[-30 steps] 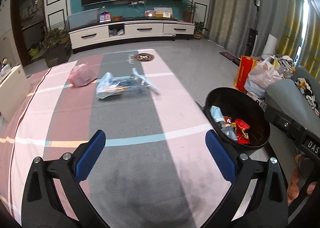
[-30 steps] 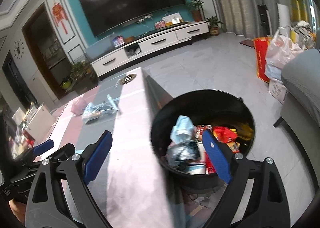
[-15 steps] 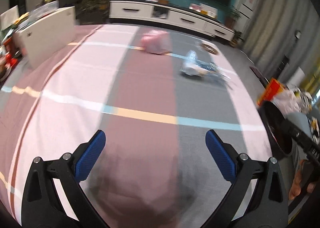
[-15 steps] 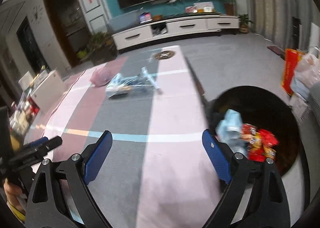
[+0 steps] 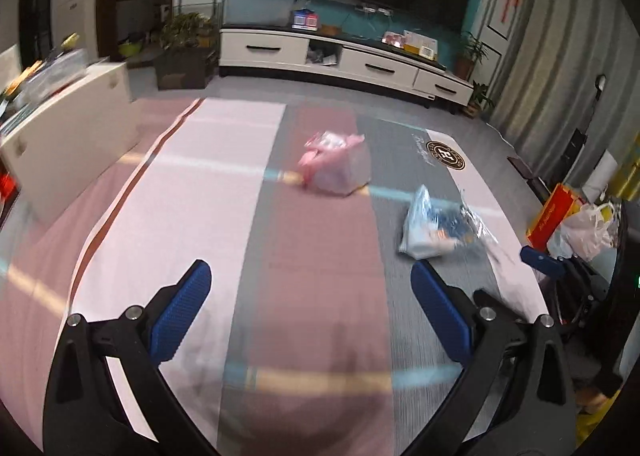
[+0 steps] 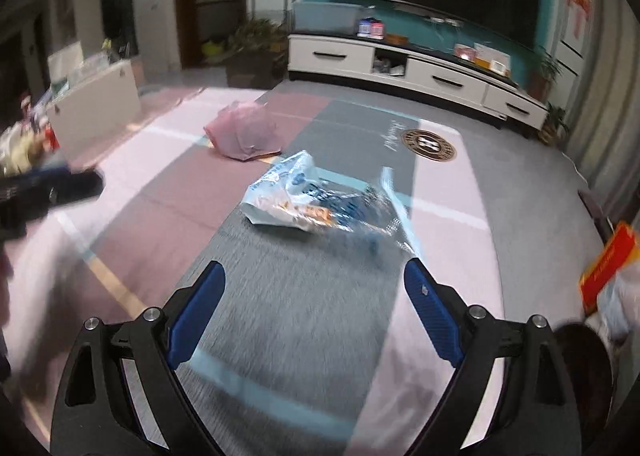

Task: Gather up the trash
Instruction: 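Move both tools back over the table toward the pink and clear bags, then grasp the pink plastic bag with the left tool while the right tool grasps the clear printed bag, then hold the pink bag and clear printed bag raised above the table, then carry the pink bag with the left tool while the right tool carries the clear bag toward the black bin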

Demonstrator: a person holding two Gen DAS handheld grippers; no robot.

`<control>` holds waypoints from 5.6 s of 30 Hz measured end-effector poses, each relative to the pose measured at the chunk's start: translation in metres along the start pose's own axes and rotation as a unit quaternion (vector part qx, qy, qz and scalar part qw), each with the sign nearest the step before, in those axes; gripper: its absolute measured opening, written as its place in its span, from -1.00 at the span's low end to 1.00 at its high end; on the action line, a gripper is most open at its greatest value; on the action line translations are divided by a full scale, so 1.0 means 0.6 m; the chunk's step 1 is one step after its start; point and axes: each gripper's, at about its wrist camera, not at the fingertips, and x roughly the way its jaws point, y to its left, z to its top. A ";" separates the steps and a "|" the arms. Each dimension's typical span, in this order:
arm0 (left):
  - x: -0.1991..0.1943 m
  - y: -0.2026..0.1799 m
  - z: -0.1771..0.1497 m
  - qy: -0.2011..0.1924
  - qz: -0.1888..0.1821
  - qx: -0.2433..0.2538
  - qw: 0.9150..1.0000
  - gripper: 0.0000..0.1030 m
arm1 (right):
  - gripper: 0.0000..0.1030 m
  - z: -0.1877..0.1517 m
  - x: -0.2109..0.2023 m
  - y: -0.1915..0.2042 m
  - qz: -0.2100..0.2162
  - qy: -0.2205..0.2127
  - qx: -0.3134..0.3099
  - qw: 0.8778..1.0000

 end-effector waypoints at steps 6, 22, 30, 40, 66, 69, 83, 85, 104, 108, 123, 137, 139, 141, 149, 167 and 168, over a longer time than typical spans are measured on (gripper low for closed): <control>0.076 -0.026 0.063 -0.010 -0.010 0.018 1.000 0.93 | 0.67 0.027 0.052 0.011 -0.014 -0.001 -0.061 0.998; 0.253 -0.035 0.144 0.020 -0.011 -0.010 1.000 0.35 | -0.54 0.053 0.131 0.011 0.004 0.039 -0.105 0.994; 0.232 -0.052 0.130 0.011 -0.007 0.019 1.000 0.11 | -0.89 0.052 0.119 0.012 0.004 0.028 -0.086 0.996; 0.174 -0.065 0.107 -0.002 0.003 0.041 0.999 0.10 | -0.91 0.055 0.076 0.018 0.016 0.011 -0.051 0.999; 0.032 -0.010 0.035 -0.002 0.031 0.024 0.999 0.10 | -0.91 0.036 -0.022 0.048 0.100 -0.005 0.064 0.993; 0.019 -0.007 0.027 -0.001 0.034 0.029 0.999 0.11 | -0.91 0.033 -0.033 0.050 0.109 -0.007 0.078 0.991; -0.038 0.004 -0.008 -0.002 0.041 0.032 0.999 0.11 | -0.91 0.016 -0.077 0.065 0.132 -0.014 0.098 0.986; -0.044 0.005 -0.014 0.000 0.045 0.035 0.998 0.11 | -0.91 0.012 -0.083 0.068 0.133 -0.015 0.099 0.986; -0.103 0.012 -0.056 0.000 0.048 0.047 0.998 0.11 | -0.91 -0.015 -0.117 0.093 0.143 -0.014 0.097 0.985; -0.113 0.013 -0.068 0.007 0.045 0.044 0.998 0.12 | -0.91 -0.021 -0.125 0.095 0.146 -0.013 0.101 0.984; -0.151 0.002 -0.112 0.018 0.037 0.052 0.998 0.12 | -0.91 -0.054 -0.154 0.103 0.152 -0.007 0.103 0.983; -0.177 -0.023 -0.140 0.026 0.028 0.062 0.997 0.13 | -0.91 -0.078 -0.191 0.094 0.152 -0.014 0.112 0.982; -0.180 -0.029 -0.142 0.026 0.027 0.065 0.997 0.13 | -0.91 -0.082 -0.196 0.091 0.153 -0.016 0.115 0.981; -0.183 -0.036 -0.144 0.027 0.024 0.069 0.997 0.13 | -0.91 -0.087 -0.201 0.087 0.153 -0.019 0.118 0.981; -0.191 -0.067 -0.151 0.028 0.012 0.086 0.996 0.13 | -0.91 -0.100 -0.220 0.067 0.151 -0.029 0.134 0.979; -0.202 -0.139 -0.160 0.027 -0.010 0.124 0.992 0.14 | -0.91 -0.130 -0.254 0.017 0.146 -0.055 0.166 0.974; -0.203 -0.144 -0.160 0.028 -0.013 0.126 0.992 0.14 | -0.91 -0.132 -0.257 0.013 0.146 -0.057 0.169 0.973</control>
